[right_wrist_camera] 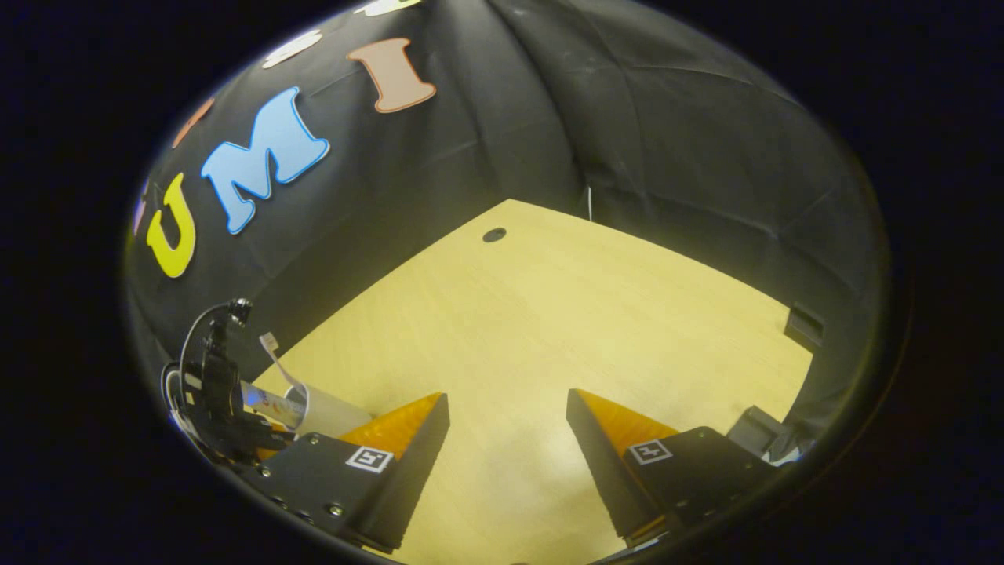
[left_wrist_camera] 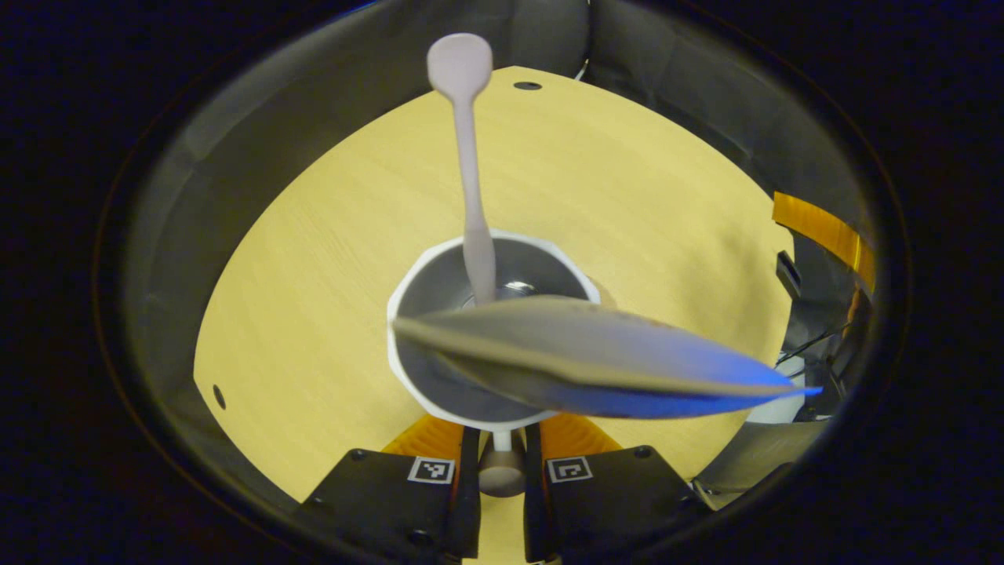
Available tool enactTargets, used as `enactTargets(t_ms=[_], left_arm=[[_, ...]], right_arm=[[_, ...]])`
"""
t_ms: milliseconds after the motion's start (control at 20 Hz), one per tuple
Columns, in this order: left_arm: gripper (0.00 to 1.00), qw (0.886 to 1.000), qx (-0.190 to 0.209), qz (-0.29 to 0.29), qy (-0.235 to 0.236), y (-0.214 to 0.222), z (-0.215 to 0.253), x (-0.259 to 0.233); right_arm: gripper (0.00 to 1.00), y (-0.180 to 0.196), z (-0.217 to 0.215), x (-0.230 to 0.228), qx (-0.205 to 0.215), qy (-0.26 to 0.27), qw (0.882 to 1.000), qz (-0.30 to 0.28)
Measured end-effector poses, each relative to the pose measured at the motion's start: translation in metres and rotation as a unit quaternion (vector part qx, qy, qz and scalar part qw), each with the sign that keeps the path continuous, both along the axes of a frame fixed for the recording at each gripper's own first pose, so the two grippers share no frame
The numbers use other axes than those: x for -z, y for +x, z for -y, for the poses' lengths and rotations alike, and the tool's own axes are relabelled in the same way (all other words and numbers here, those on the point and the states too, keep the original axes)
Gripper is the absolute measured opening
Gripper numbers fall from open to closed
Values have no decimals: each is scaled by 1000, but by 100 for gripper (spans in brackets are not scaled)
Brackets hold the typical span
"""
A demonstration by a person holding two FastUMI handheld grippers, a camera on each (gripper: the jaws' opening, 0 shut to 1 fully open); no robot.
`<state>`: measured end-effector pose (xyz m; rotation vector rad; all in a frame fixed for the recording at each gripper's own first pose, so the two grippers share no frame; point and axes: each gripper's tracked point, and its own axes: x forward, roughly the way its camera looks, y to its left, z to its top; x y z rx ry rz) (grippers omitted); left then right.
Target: Put the toothbrush and toothpaste on the desktop into the cup, then pick up the cup and place it on the coaster on the desktop.
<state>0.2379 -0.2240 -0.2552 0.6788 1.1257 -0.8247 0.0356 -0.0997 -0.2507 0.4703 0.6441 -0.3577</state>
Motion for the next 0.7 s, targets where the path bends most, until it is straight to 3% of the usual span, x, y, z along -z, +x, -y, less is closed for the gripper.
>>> enactTargets(t_ms=[300, 700], left_arm=[[29, 999, 32, 0, 17, -2, 35, 16], [29, 999, 37, -4, 33, 6, 28, 24]], right_arm=[[93, -25, 23, 3, 21, 6, 1000, -2], [93, -38, 39, 10, 32, 20, 999, -9]])
